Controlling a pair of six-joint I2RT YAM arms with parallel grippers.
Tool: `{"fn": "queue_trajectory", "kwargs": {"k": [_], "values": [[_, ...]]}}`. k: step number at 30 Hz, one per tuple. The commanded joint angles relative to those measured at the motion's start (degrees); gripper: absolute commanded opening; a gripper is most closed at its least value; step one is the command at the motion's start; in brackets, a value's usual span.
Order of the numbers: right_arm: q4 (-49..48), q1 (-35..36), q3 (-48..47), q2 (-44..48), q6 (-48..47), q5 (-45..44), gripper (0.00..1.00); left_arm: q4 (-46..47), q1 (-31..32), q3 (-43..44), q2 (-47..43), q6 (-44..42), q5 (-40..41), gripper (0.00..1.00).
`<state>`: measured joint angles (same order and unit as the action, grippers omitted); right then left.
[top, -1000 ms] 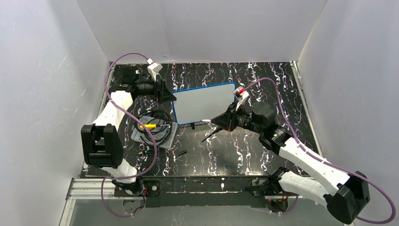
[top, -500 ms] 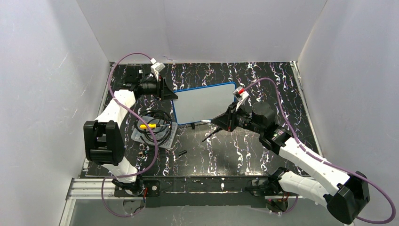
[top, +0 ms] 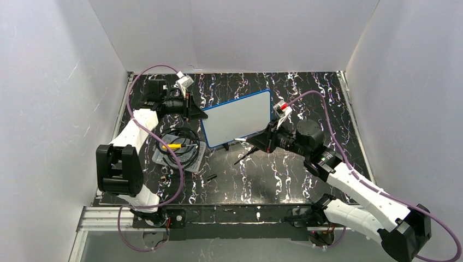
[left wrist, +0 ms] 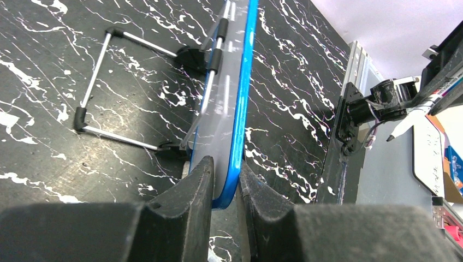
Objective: Write a sentence on the whiteboard
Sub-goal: Adjust the whiteboard at the center of the board.
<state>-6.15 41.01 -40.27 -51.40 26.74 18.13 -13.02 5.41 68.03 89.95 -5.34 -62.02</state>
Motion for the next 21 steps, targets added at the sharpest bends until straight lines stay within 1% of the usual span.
{"fn": "queue_trajectory", "kwargs": {"k": [1,9,17,21], "values": [[-1.0,0.3,0.9,2.1,-0.8,-0.3,0.01,-3.4,1.2,-3.5,-4.2,-0.4,-0.6,0.00],[0.1,0.3,0.8,4.0,-1.1,-1.1,0.01,-3.2,3.5,-7.8,-8.4,1.2,1.6,0.00],[1.2,0.3,0.7,4.3,-1.2,-1.2,0.01,3.8,5.4,-13.7,-14.2,8.8,3.7,0.00],[1.3,0.3,0.7,4.4,-1.2,-1.5,0.01,5.2,7.0,-15.5,-15.0,10.1,4.0,0.00]]}}
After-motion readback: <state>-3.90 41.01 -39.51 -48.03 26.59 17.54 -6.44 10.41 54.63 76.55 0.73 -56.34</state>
